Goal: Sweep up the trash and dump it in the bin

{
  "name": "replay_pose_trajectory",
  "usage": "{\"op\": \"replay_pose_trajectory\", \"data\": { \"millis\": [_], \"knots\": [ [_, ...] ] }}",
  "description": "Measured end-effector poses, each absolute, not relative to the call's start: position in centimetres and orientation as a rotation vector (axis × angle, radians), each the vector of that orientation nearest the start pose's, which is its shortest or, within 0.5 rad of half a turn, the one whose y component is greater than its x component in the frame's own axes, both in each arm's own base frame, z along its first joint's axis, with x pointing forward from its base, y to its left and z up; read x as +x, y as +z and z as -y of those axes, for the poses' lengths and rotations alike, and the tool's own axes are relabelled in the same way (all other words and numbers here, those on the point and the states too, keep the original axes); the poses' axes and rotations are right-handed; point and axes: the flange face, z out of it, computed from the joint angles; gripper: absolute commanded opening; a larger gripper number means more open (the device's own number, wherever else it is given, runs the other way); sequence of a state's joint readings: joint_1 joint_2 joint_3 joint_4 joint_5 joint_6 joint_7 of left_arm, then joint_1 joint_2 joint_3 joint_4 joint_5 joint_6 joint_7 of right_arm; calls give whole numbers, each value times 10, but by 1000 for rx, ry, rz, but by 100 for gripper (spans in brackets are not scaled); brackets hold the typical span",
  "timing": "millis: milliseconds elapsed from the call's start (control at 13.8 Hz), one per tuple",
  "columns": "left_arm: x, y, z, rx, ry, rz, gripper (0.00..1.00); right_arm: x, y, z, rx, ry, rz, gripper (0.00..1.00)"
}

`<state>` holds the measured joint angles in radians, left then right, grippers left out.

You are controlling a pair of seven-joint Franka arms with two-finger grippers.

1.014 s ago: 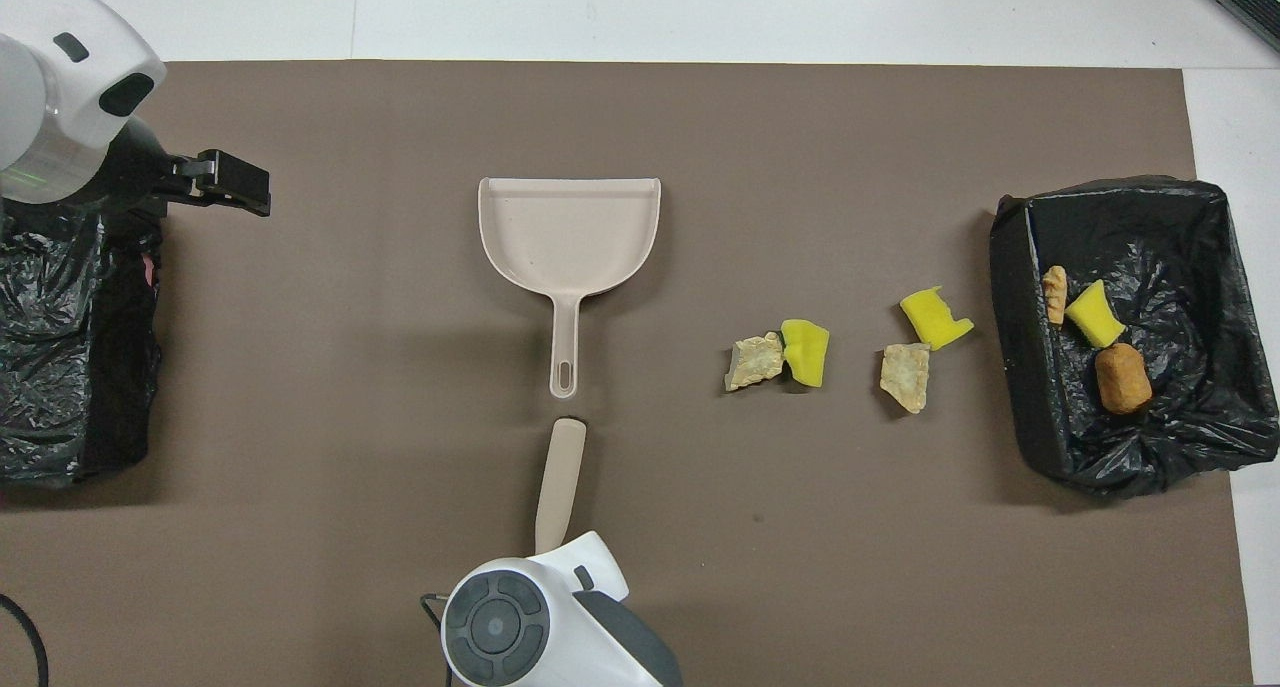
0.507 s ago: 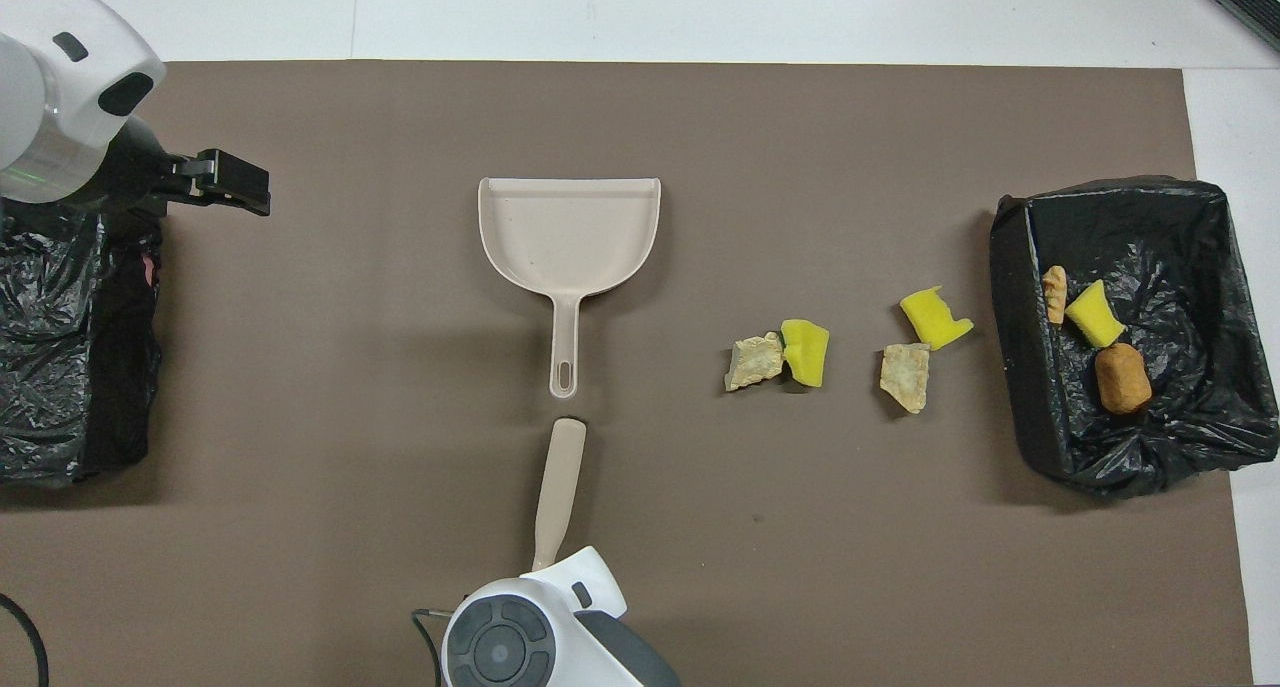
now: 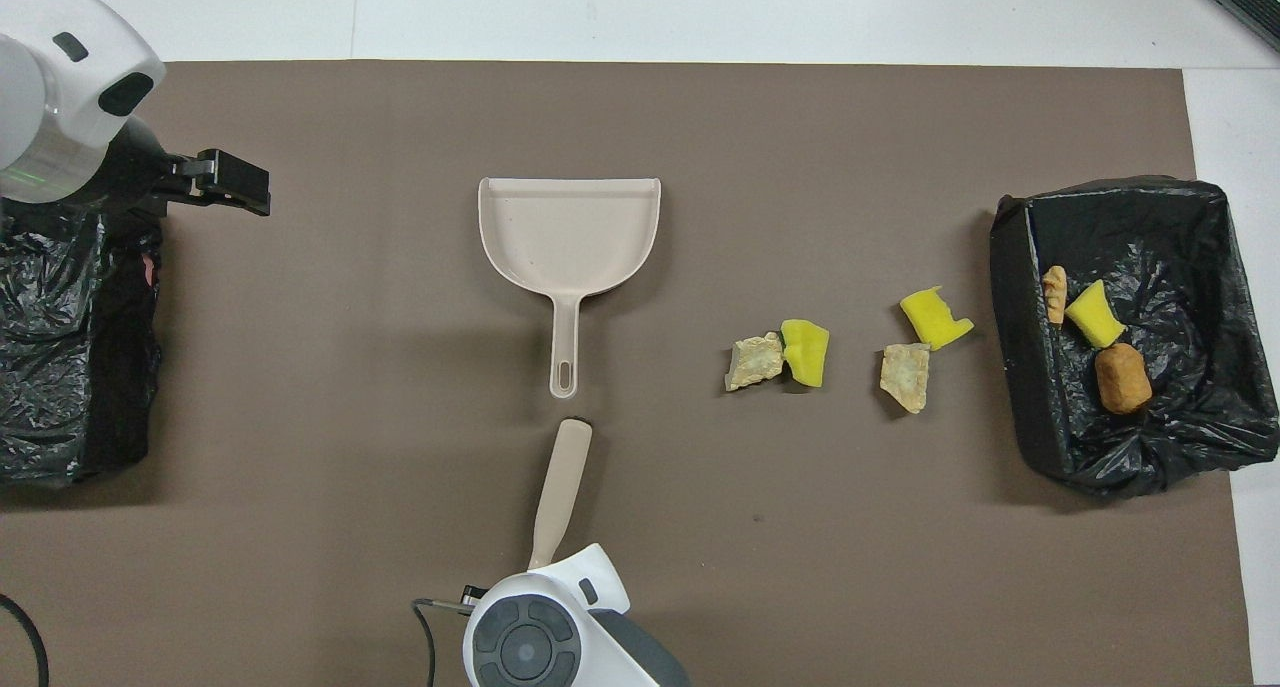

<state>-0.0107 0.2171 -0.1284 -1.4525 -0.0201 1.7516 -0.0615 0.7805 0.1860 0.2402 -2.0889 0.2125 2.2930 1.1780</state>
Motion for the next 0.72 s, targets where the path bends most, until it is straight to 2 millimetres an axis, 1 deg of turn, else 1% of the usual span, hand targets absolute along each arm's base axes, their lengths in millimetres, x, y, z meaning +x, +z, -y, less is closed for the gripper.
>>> {"op": "replay_pose_trajectory", "data": {
  "millis": [145,217,290,362,435,507,579,652,724],
  "knots": [
    [630,570,84,-3193,-130,-120,100,302,349,-483,-3009,285,-466,0],
    [629,570,89,-3193,-132,-131,100,305,360,-474,-3028,303,-485,0],
    [628,570,97,-3194,-131,-149,100,311,376,-460,-3044,320,-511,0],
    [626,569,110,-3195,-128,-162,100,315,393,-444,-3056,329,-543,0],
    [624,567,129,-3199,-127,-161,100,318,408,-424,-3063,330,-580,0],
    [622,564,150,-3204,-134,-151,100,316,419,-404,-3071,326,-615,0],
    [621,558,172,-3211,-144,-140,100,312,424,-382,-3086,320,-642,0],
    [620,549,196,-3219,-147,-127,100,306,423,-359,-3113,308,-654,0],
    [617,536,223,-3226,-142,-111,100,299,418,-337,-3158,282,-653,0]
  ]
}}
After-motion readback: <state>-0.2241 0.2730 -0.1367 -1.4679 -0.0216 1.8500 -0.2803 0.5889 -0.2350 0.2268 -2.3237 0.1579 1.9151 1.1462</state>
